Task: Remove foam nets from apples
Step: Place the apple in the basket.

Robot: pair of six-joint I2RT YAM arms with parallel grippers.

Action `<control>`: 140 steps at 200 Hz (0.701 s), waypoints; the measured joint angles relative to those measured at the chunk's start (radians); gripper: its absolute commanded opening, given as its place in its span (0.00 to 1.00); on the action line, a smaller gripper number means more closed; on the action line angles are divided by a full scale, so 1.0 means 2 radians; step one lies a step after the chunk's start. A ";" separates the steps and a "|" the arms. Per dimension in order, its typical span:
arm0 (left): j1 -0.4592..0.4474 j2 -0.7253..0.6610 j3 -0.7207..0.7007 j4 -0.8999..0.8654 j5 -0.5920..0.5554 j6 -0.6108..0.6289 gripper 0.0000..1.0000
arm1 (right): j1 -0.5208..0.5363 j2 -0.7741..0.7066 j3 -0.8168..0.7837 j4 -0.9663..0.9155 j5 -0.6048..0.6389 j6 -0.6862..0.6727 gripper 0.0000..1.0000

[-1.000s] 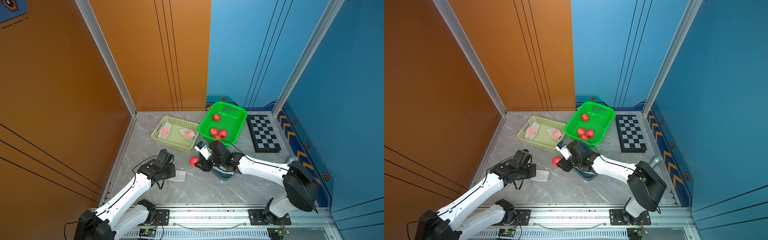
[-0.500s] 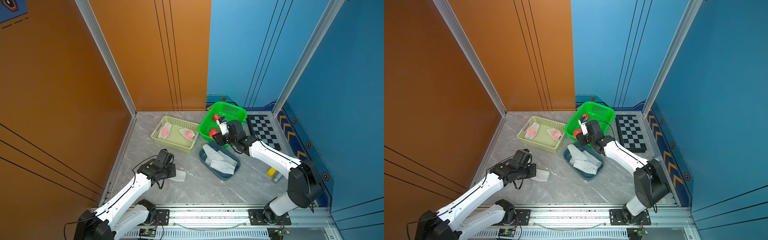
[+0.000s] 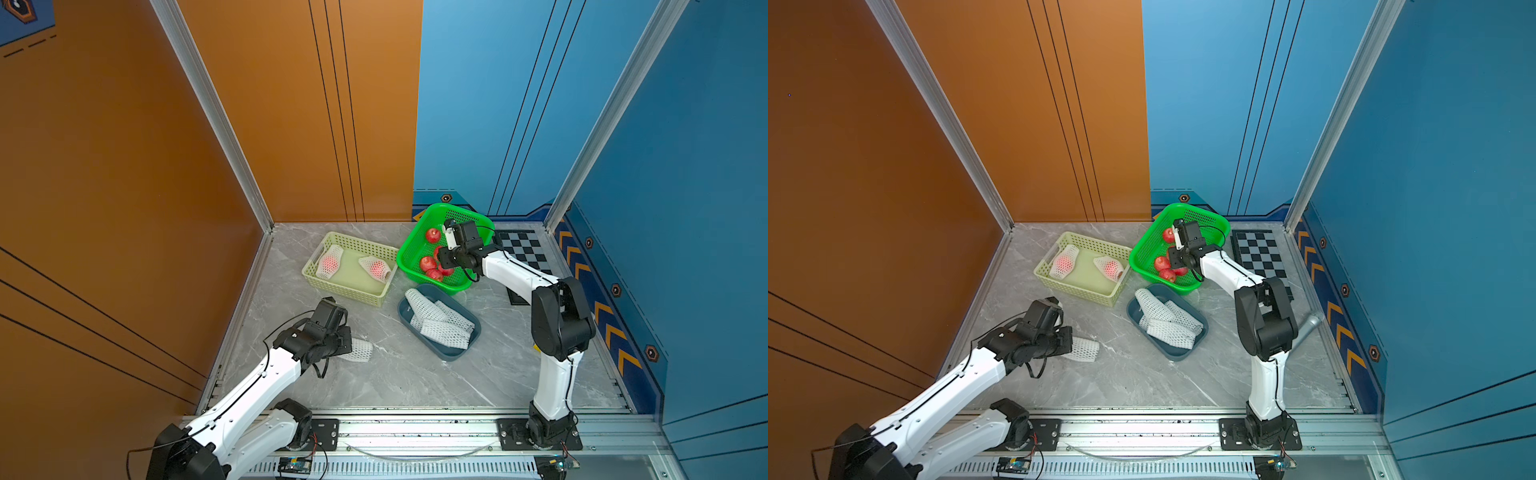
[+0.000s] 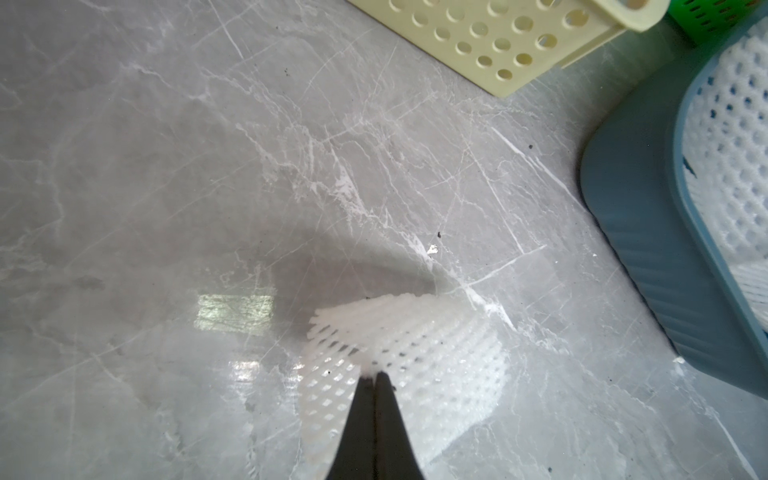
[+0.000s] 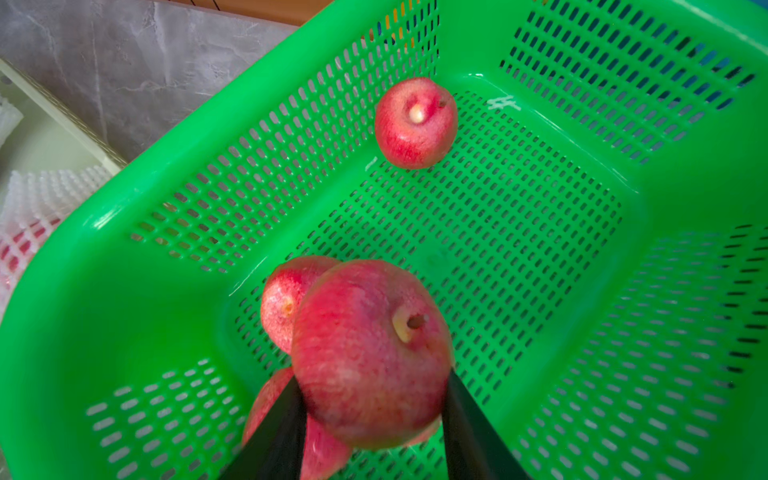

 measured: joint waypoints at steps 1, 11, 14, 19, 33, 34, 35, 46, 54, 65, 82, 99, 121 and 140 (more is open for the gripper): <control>0.000 0.000 0.000 0.000 0.000 0.000 0.00 | 0.000 0.001 0.002 0.000 0.000 0.000 0.49; -0.002 -0.001 0.000 0.000 0.000 0.000 0.00 | 0.000 0.021 0.032 -0.014 -0.002 -0.002 0.49; -0.002 -0.002 0.000 0.001 0.000 0.000 0.00 | 0.000 0.027 0.043 -0.019 -0.002 -0.003 0.50; -0.002 -0.002 0.000 0.001 0.000 0.000 0.00 | 0.000 0.039 0.063 -0.024 -0.004 -0.004 0.50; -0.002 -0.004 0.000 0.002 0.000 0.000 0.00 | 0.000 0.072 0.111 -0.039 -0.005 -0.006 0.50; -0.002 -0.004 0.000 0.002 0.000 0.000 0.00 | 0.000 0.073 0.113 -0.039 -0.005 -0.006 0.50; -0.002 -0.004 0.000 0.002 0.000 0.000 0.00 | 0.000 0.075 0.115 -0.040 -0.005 -0.006 0.50; -0.002 -0.006 0.000 0.002 0.000 0.000 0.00 | 0.000 0.094 0.138 -0.049 -0.005 -0.007 0.50; -0.002 -0.009 0.000 0.002 0.000 0.000 0.00 | 0.000 0.103 0.146 -0.056 -0.004 -0.007 0.51; -0.002 -0.012 0.000 0.002 0.000 0.000 0.00 | 0.000 0.112 0.147 -0.065 -0.004 -0.007 0.52; -0.002 -0.016 0.000 0.007 0.007 0.002 0.00 | 0.000 0.120 0.147 -0.078 -0.004 -0.007 0.54; -0.002 -0.016 0.000 0.014 0.023 0.006 0.00 | 0.000 0.124 0.147 -0.085 -0.004 -0.007 0.57; -0.005 -0.015 0.009 0.024 0.050 0.012 0.00 | 0.000 0.125 0.147 -0.087 -0.004 -0.009 0.64; -0.012 -0.008 0.032 0.037 0.077 0.021 0.00 | 0.000 0.125 0.147 -0.088 -0.004 -0.011 0.69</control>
